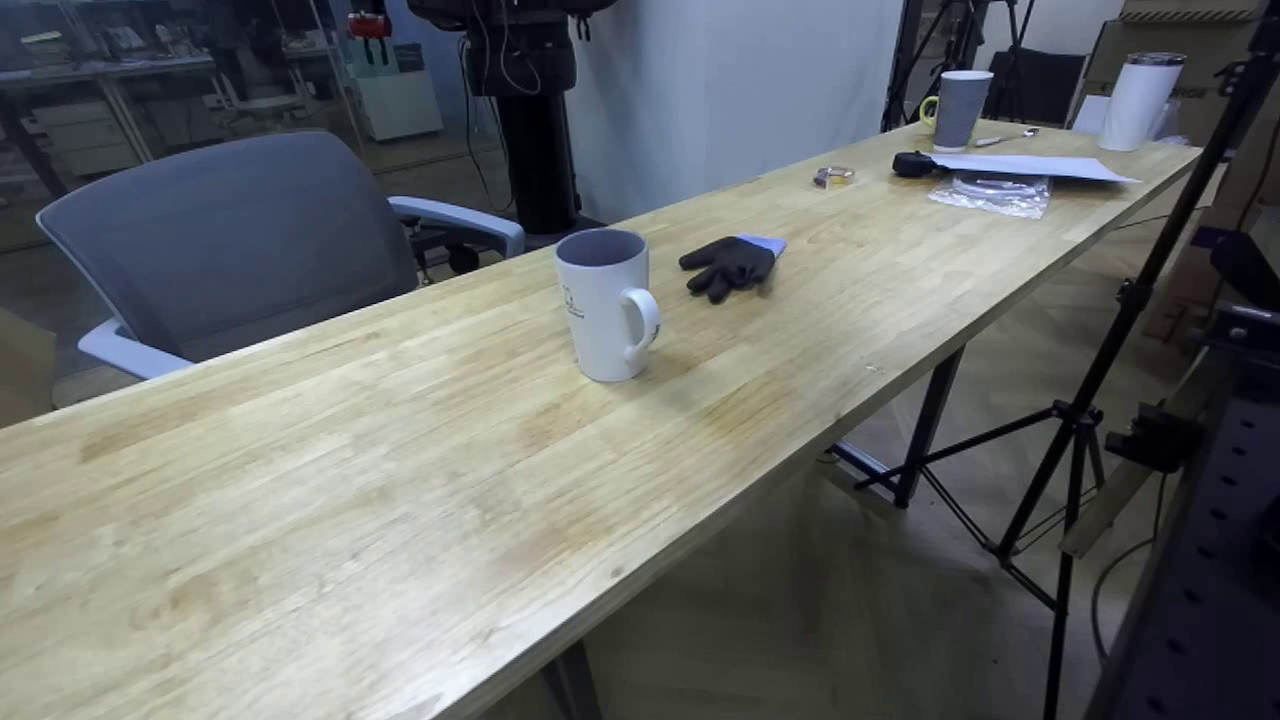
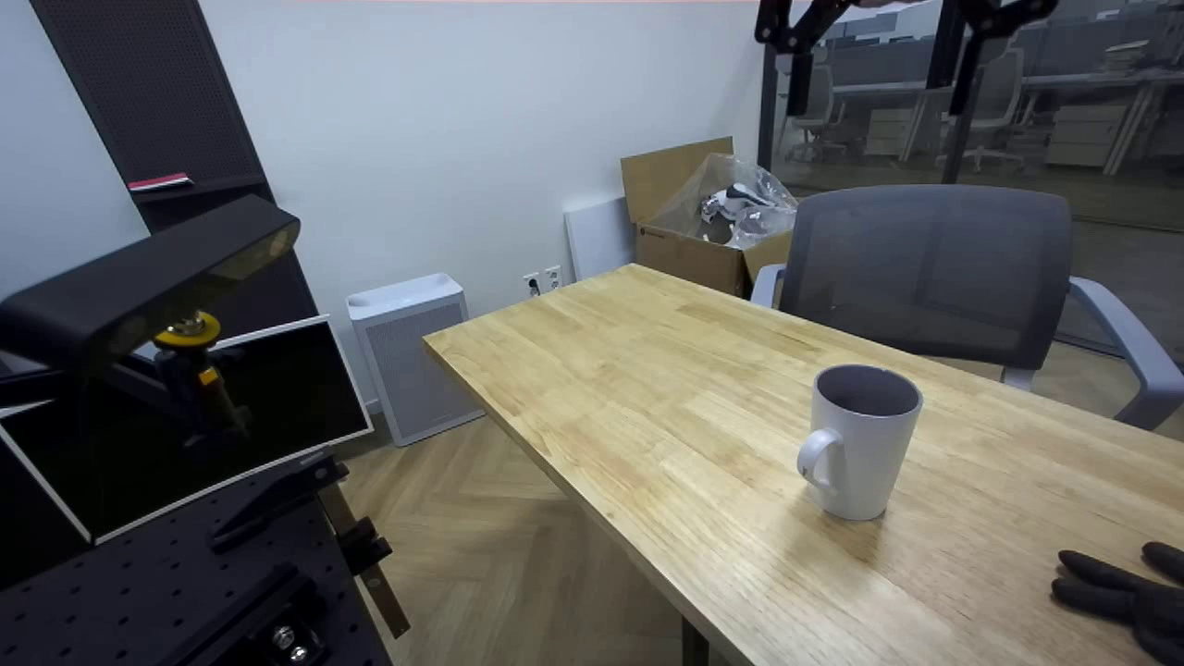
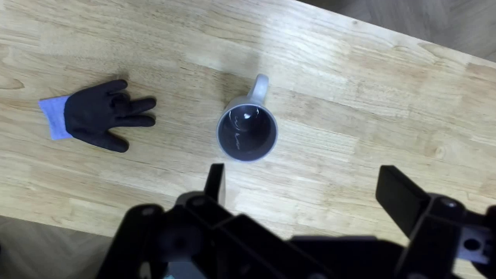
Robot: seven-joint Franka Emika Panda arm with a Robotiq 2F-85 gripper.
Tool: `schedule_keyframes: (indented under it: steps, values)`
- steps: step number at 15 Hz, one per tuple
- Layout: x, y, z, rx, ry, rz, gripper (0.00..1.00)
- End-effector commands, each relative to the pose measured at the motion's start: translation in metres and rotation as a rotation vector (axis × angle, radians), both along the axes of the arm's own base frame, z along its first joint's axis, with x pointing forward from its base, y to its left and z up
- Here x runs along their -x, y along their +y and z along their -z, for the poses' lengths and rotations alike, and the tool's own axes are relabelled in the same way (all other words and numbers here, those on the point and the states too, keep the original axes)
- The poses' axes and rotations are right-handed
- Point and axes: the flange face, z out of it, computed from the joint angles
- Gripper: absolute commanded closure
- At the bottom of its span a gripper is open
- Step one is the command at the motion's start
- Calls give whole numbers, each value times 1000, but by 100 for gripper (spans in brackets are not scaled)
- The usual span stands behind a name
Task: Move the cup to the left
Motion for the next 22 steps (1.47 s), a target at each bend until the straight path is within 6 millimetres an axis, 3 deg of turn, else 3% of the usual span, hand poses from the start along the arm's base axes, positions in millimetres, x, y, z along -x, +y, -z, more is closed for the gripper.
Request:
schedule_keyframes:
  steps: [1, 4, 6, 13, 22]
  values:
    - [-34, 17, 12, 24, 19, 26, 0]
    - [-32, 32, 19, 17, 73, -8, 0]
    - [-28, 30, 28, 6, 60, -21, 0]
    - [-27, 32, 30, 4, 75, -24, 0]
    - [-35, 48, 114, 13, 116, -4, 0]
